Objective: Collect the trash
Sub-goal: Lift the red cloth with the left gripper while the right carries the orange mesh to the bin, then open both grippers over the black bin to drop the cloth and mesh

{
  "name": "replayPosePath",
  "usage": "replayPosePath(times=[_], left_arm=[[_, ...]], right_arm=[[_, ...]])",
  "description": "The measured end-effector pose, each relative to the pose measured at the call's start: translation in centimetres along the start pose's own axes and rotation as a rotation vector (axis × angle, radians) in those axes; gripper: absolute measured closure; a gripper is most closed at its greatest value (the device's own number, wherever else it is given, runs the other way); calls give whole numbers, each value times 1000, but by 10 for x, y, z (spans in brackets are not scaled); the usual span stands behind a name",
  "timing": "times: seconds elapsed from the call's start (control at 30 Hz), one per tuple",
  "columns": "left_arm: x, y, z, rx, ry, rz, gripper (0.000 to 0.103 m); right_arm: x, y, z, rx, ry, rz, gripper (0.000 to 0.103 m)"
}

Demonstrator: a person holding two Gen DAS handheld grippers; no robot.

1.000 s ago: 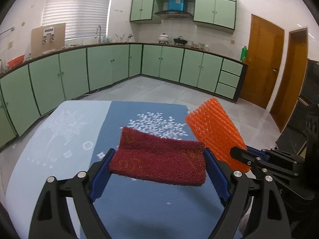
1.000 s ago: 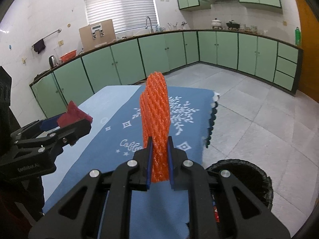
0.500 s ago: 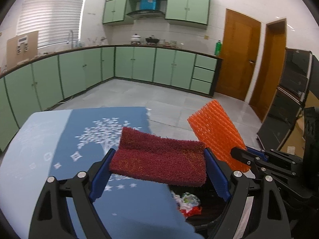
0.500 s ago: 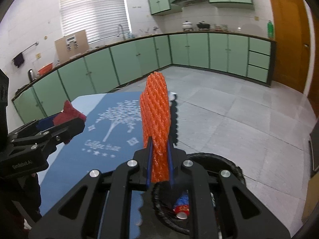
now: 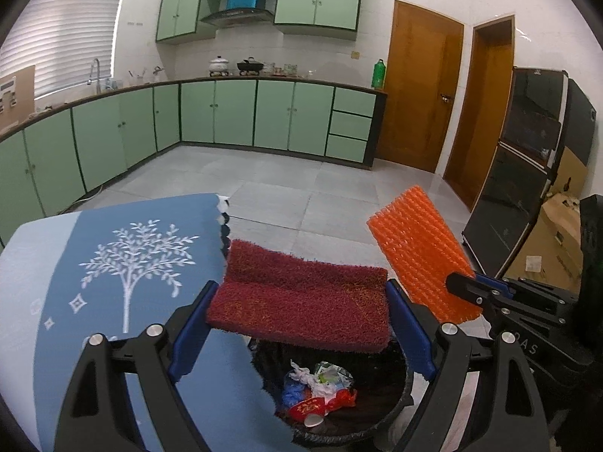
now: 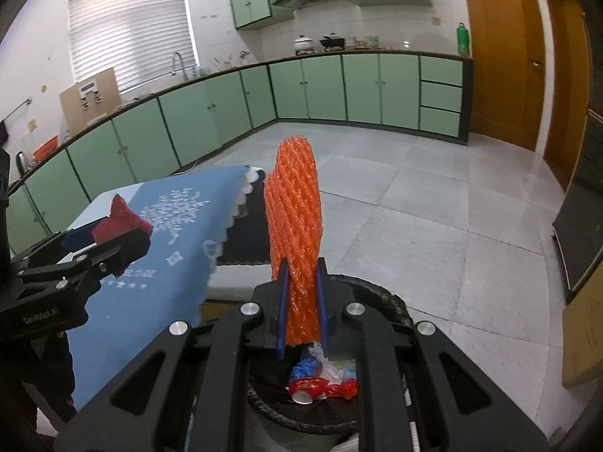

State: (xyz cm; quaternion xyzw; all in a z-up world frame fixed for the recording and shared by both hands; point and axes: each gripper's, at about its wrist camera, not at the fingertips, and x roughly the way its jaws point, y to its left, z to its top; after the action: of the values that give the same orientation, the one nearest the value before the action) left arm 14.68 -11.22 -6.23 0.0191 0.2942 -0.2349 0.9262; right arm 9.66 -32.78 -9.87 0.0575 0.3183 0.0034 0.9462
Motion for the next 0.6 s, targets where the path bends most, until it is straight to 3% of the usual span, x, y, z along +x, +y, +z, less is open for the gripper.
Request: replayPosePath(times=[0.6], left_arm=[[91, -38, -12, 70, 116, -48, 18]], right_arm=[[58, -48, -30, 79, 110, -52, 91]])
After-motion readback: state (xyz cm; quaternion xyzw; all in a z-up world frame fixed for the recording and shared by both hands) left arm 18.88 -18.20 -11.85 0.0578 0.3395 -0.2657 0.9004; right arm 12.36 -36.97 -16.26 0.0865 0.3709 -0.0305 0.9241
